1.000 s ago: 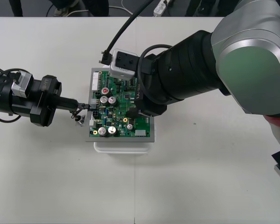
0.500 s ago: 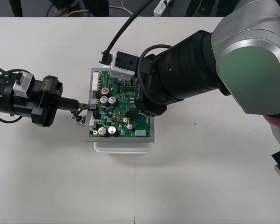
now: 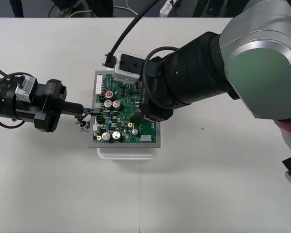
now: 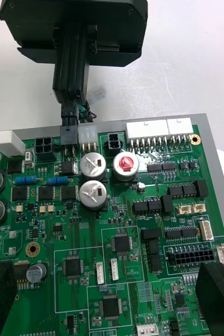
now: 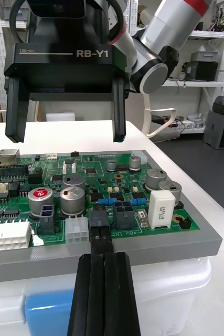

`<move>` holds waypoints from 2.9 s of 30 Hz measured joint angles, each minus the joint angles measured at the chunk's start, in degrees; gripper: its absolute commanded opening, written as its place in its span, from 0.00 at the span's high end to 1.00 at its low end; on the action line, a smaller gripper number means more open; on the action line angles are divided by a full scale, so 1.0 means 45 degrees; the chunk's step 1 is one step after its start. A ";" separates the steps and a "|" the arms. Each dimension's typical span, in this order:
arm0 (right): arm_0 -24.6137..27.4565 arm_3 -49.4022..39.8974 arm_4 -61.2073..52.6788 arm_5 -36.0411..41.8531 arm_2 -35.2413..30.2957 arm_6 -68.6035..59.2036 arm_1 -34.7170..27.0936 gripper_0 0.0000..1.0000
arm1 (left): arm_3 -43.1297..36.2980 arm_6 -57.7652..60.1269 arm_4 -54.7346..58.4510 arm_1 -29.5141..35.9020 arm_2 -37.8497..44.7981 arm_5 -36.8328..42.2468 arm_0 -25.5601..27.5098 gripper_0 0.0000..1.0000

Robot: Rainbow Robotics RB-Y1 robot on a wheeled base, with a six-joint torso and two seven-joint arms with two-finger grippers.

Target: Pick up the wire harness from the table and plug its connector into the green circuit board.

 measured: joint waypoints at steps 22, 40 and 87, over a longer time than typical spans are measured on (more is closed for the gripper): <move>0.0000 0.0000 -0.0034 0.0000 0.0000 0.0000 0.0026 0.00 | 0.0030 0.0004 -0.0007 -0.0187 0.0000 0.0000 -0.0048 1.00; 0.0000 -0.0001 -0.0035 0.0000 0.0000 0.0000 0.0044 0.00 | 0.0057 0.0030 -0.0015 -0.0225 0.0000 0.0000 -0.0083 1.00; 0.0000 -0.0005 -0.0144 0.0000 0.0000 0.0000 0.0045 0.00 | -0.0123 0.0879 -0.0072 -0.0272 0.0000 -0.0004 -0.0117 1.00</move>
